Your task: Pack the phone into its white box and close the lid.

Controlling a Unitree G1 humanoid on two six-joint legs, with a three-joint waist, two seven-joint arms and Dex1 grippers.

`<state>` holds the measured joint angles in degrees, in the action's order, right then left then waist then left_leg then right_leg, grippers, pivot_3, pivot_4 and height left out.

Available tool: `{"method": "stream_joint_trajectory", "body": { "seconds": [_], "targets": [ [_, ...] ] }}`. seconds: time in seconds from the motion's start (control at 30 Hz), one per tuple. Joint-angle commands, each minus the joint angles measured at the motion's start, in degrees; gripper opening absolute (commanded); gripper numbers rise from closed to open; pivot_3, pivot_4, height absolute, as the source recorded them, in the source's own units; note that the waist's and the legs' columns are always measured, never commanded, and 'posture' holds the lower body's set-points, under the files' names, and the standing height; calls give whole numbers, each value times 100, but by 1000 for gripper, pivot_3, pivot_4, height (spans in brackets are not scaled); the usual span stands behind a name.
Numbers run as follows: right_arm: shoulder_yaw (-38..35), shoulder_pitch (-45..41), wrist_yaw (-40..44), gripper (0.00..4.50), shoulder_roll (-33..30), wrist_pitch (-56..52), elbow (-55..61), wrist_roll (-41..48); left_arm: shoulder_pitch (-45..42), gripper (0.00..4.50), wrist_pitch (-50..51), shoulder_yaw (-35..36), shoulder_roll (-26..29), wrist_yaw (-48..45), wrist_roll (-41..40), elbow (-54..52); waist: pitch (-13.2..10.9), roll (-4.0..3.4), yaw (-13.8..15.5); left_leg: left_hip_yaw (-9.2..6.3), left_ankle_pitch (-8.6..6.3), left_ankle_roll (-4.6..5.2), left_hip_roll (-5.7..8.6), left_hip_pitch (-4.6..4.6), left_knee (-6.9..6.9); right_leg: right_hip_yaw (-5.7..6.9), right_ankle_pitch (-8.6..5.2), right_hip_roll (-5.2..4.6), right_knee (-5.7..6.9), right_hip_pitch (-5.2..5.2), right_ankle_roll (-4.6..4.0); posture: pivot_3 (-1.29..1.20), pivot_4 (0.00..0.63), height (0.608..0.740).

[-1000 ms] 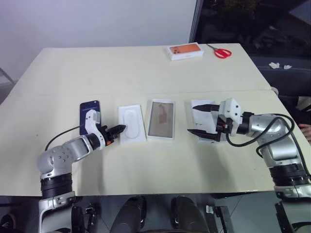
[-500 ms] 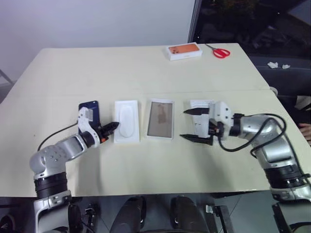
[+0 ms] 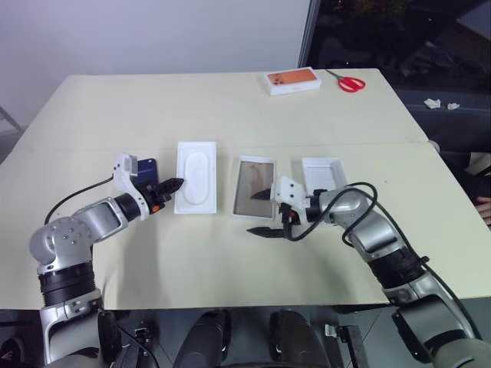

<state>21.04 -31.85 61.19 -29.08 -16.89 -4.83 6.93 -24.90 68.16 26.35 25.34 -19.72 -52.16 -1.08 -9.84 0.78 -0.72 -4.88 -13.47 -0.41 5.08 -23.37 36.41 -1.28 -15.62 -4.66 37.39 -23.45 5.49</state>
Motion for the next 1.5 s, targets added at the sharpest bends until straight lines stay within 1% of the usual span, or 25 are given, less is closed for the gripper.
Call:
{"method": "stream_joint_trajectory", "body": {
  "seconds": [0.03,0.07,0.1,0.13,0.17,0.23,0.43,0.57,0.7,0.8,0.97,1.03,1.2,1.3,1.4,1.5],
  "targets": [
    [35,-106,-128,3182,131,111,-203,-189,-9,0,-56,174,20,80,-178,-288,0,0,-1,0,0,0,0,0,0,0,0,0,0,-1,0,0,150,740],
    [22,-152,-170,2537,166,128,-284,-227,-1,0,-57,171,11,105,-196,-306,0,0,-2,0,0,0,0,0,0,0,0,0,0,-1,0,0,150,740],
    [23,-185,-184,2134,181,177,-348,-271,4,0,-55,166,7,131,-210,-321,0,0,-4,0,2,-3,0,0,0,0,0,0,1,-1,0,0,150,740],
    [30,-200,-164,1633,185,207,-382,-298,6,0,-60,160,6,147,-222,-323,0,0,-3,0,4,-7,-1,0,0,0,0,1,1,-1,0,0,150,740],
    [33,-204,-140,1033,189,228,-400,-312,8,0,-63,157,4,159,-228,-326,0,0,-3,0,4,-7,-1,0,0,0,0,1,1,-1,0,0,150,740],
    [50,-184,-43,61,177,251,-362,-299,-14,0,-59,138,-5,179,-240,-335,0,0,2,0,4,-7,0,0,0,0,0,1,1,-1,0,0,150,740],
    [77,123,357,19,135,384,237,-65,-278,0,131,229,-213,484,-594,-395,0,1,6,-1,2,-3,1,0,1,1,0,0,0,1,0,0,150,740],
    [203,233,353,19,291,412,508,-116,-390,0,227,252,-336,728,-855,-422,0,1,-25,0,2,-3,0,0,1,1,0,1,2,0,0,0,150,740],
    [322,178,160,19,560,326,450,-221,-376,0,344,176,-444,930,-1046,-527,0,2,-19,0,6,-10,-3,1,-3,0,0,5,5,-4,0,0,150,740],
    [326,152,179,930,569,290,380,-250,-282,0,394,148,-531,1045,-1145,-620,0,2,-5,0,7,-12,0,1,-1,0,0,2,5,-3,0,0,150,740],
    [82,78,115,3371,473,191,443,-131,-159,0,419,157,-654,1242,-1309,-773,0,3,4,-1,7,-12,1,1,2,0,0,1,4,0,0,0,150,740],
    [-108,55,200,3371,307,42,559,17,-88,0,404,129,-687,1296,-1351,-847,0,3,3,0,7,-12,1,1,1,0,0,2,4,-1,0,0,150,740],
    [-734,52,465,3371,-387,-222,734,395,76,0,378,-20,-939,1570,-1488,-1047,-1,5,23,-1,-3,5,3,0,2,1,0,0,0,3,0,0,150,740],
    [-959,107,520,3371,-750,-96,572,358,231,0,341,-136,-1079,1674,-1489,-1108,-1,5,15,-1,-7,12,1,0,1,0,0,0,-1,3,0,0,150,740],
    [-1036,95,399,3371,-882,134,260,208,349,0,263,-286,-1101,1699,-1390,-1086,-1,5,-9,1,-7,11,-1,1,-3,-2,0,2,0,1,0,0,150,740],
    [-1064,27,302,3371,-815,185,148,221,387,0,243,-443,-1059,1751,-1310,-1106,-1,5,1,2,-6,10,-3,2,-5,-3,0,4,0,0,0,0,150,740]
  ]
}}
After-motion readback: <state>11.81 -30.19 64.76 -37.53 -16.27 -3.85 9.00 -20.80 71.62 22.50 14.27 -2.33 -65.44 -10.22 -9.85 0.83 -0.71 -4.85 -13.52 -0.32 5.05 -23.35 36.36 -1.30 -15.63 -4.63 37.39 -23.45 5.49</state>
